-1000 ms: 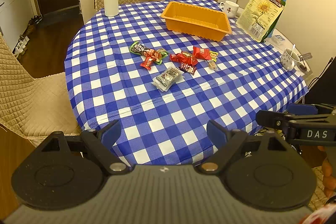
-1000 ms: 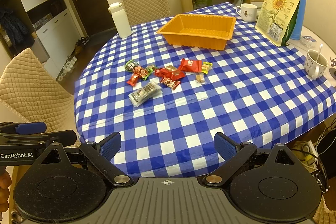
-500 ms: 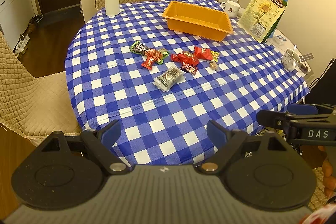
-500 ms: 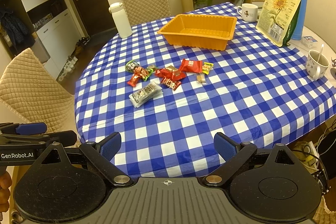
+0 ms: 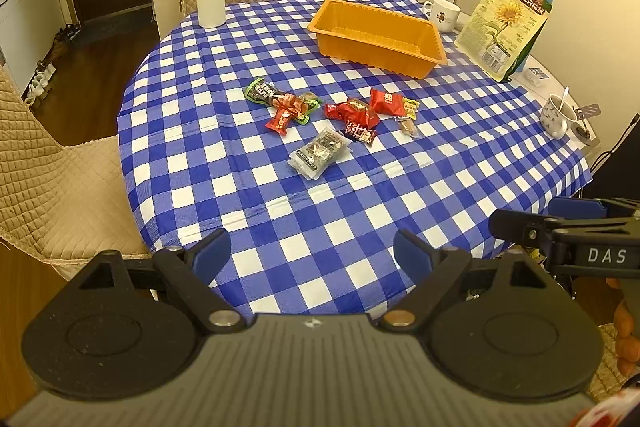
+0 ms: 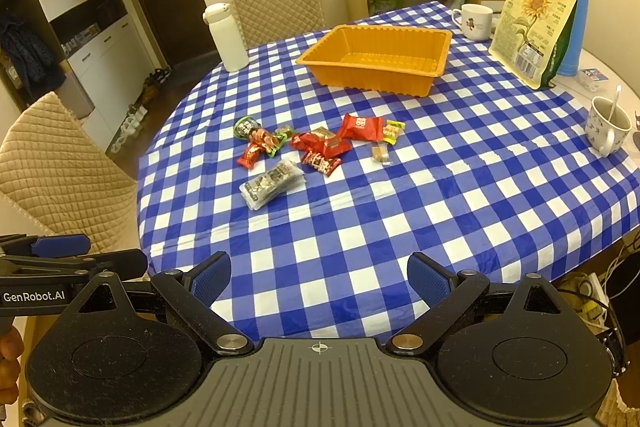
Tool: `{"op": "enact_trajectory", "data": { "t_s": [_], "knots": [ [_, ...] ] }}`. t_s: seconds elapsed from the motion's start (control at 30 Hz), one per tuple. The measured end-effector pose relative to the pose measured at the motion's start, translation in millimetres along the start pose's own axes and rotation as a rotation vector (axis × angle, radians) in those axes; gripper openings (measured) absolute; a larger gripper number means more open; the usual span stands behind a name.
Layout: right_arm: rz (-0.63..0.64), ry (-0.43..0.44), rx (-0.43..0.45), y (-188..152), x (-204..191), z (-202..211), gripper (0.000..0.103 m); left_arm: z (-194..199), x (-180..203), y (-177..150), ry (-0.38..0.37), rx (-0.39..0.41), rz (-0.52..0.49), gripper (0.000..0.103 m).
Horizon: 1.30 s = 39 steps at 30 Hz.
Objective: Organize snacks
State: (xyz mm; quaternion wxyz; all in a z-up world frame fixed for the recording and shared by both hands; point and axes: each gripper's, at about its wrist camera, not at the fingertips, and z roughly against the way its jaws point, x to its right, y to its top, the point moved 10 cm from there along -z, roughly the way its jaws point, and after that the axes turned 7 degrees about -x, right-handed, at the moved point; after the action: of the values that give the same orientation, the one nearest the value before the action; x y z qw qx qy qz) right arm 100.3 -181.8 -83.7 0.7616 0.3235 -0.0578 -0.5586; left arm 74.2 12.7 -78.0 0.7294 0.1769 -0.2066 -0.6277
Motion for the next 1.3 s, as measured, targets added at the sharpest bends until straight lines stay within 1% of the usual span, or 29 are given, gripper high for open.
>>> {"op": "enact_trajectory", "data": {
  "t_s": [0.33,0.63,0.93,1.13,1.2,1.23,1.3],
  "knots": [
    [0.0,0.0,-0.017,16.3,19.1,-23.4,0.094,-21.5,1.6,13.5,0.006,-0.023,0.016,0.087],
    [0.004,-0.005,-0.01,36.9,49.6,-44.6,0.094,-67.1,-6.7,28.3,0.01,-0.05,0.025,0.087],
    [-0.013,-0.007,-0.017,57.7,84.7,-66.1,0.094,-116.5,-7.4,50.2,0.018,-0.029,-0.029,0.087],
    [-0.027,-0.011,-0.019,71.6,108.5,-80.5,0.094,-148.7,1.4,66.4,0.023,-0.019,-0.098,0.085],
    [-0.032,-0.011,-0.02,75.7,115.8,-84.2,0.094,-158.9,4.8,71.5,0.023,-0.018,-0.114,0.083],
    [-0.035,-0.012,-0.021,77.5,119.7,-85.9,0.094,-163.3,6.0,73.8,0.018,-0.019,-0.122,0.079],
    [-0.041,-0.012,-0.024,80.9,127.5,-89.4,0.094,-173.3,8.4,77.9,0.021,-0.027,-0.136,0.077]
  ]
}}
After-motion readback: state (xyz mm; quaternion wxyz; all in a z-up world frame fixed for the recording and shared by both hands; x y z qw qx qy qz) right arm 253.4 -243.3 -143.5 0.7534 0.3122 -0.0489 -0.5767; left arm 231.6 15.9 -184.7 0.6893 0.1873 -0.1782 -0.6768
